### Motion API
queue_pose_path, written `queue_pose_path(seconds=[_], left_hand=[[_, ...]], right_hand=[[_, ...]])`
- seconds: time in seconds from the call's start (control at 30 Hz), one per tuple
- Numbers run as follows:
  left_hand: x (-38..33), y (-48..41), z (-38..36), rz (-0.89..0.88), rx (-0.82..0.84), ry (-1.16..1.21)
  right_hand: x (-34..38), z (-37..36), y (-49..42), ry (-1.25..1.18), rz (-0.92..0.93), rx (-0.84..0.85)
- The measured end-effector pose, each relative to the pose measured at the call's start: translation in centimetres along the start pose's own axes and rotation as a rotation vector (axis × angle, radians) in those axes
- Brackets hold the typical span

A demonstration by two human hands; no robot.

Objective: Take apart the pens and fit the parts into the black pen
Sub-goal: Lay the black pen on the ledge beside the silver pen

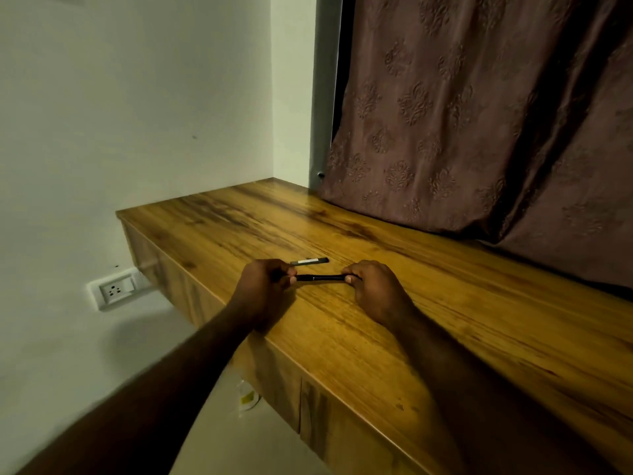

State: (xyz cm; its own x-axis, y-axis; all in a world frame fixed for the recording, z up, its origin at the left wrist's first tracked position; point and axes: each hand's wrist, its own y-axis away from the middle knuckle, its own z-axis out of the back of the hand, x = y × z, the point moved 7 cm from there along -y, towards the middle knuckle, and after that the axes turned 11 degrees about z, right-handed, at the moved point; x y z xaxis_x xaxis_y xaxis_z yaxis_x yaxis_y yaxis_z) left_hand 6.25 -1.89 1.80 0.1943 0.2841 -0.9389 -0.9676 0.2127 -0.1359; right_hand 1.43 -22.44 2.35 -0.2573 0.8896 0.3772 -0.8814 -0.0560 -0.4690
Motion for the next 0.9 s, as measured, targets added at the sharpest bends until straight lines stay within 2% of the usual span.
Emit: queue_pose_path(seconds=[0.23,0.47,0.9], left_hand=[[-0.1,-0.9,1.0,0.051,-0.255,-0.289],[0.3,-1.9,1.5,0.097,-0.289,-0.352],[0.9,-3.1,1.1,0.121,-0.255,-0.411]], right_hand=[[0.1,-1.5,-2.5,0.036,-0.011,0.020],[-0.6,-1.8,-3.6,-0.002,-0.043,0.008],[-0.6,-1.7,-3.5,0.031,-0.048,-0.007]])
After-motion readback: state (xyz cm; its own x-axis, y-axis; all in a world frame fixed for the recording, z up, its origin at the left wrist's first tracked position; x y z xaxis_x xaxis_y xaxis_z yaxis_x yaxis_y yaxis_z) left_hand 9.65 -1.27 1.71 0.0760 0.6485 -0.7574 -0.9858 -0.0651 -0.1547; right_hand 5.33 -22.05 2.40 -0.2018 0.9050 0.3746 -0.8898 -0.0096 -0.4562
